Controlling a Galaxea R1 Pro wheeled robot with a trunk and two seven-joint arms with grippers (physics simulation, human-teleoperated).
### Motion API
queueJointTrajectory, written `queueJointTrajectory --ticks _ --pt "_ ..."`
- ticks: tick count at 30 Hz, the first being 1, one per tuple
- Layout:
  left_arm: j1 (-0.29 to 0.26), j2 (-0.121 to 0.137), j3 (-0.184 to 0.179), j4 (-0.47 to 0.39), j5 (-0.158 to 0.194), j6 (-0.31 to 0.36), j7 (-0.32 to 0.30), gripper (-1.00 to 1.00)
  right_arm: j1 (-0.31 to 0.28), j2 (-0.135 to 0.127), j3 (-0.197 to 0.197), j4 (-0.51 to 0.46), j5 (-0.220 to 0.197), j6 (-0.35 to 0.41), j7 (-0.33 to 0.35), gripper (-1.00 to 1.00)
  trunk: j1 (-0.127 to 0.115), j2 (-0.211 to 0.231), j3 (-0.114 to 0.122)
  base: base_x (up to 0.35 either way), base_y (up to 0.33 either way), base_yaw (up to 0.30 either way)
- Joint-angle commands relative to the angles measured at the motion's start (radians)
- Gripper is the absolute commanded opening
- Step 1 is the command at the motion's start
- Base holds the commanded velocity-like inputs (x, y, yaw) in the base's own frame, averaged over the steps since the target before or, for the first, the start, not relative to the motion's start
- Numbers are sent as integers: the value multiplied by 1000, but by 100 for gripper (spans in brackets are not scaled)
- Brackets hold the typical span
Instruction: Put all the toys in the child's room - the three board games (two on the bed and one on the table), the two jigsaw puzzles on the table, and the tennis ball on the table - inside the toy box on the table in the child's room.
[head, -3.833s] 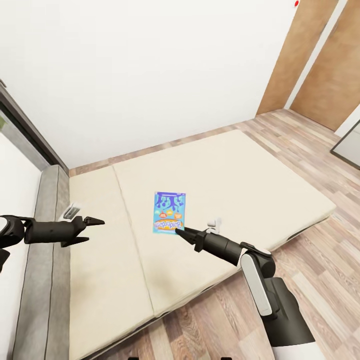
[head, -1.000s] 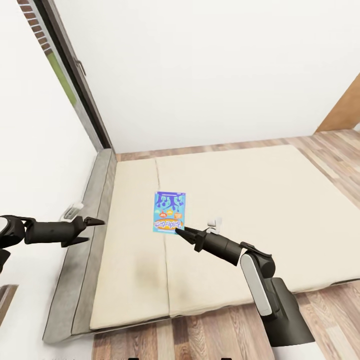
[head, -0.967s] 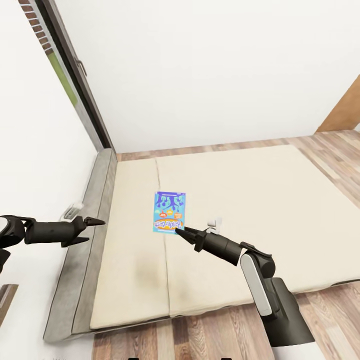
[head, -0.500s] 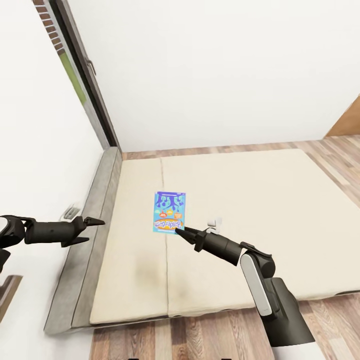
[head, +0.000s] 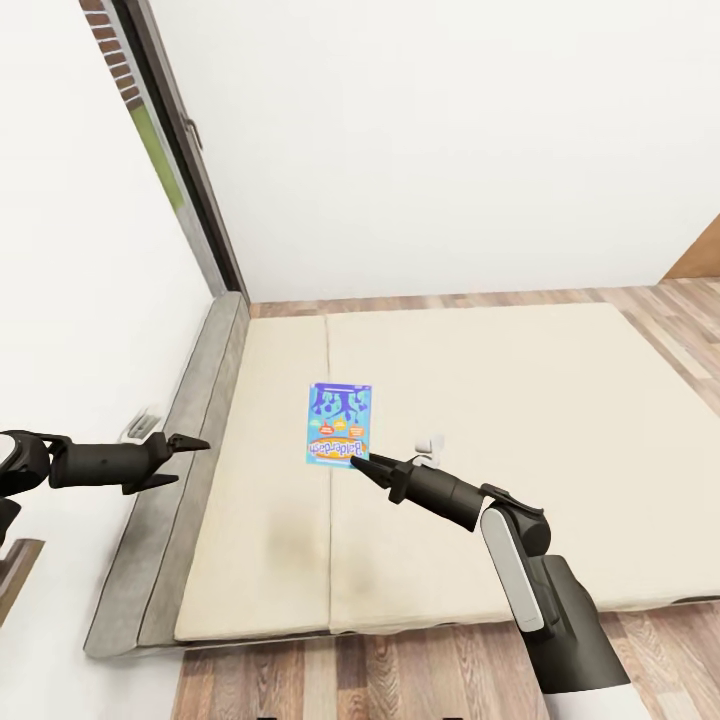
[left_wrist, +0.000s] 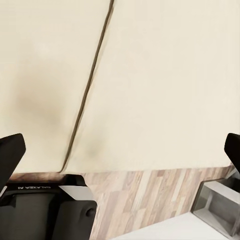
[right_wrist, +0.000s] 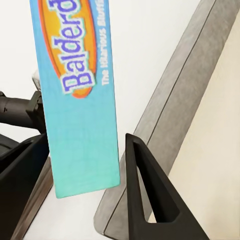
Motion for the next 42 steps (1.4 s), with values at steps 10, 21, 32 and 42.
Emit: queueJointTrajectory --ticks 10,21,32,42 --pt "-1 1 -2 0 10 -1 10 100 -1 0 -1 0 -6 -10 0 -100 1 -2 -2 52 -29 2" --pt "-1 1 -3 0 10 -1 10 100 -1 0 -1 0 -7 -15 0 -100 1 -2 -2 38 -27 0" --pt "-1 1 -3 0 10 -1 10 100 -1 0 0 1 -7 -16 0 -100 1 -2 -2 46 -31 0" --pt "-1 -2 -4 0 11 -1 10 100 -1 0 0 2 -6 -16 0 -100 1 -2 -2 47 -77 0"
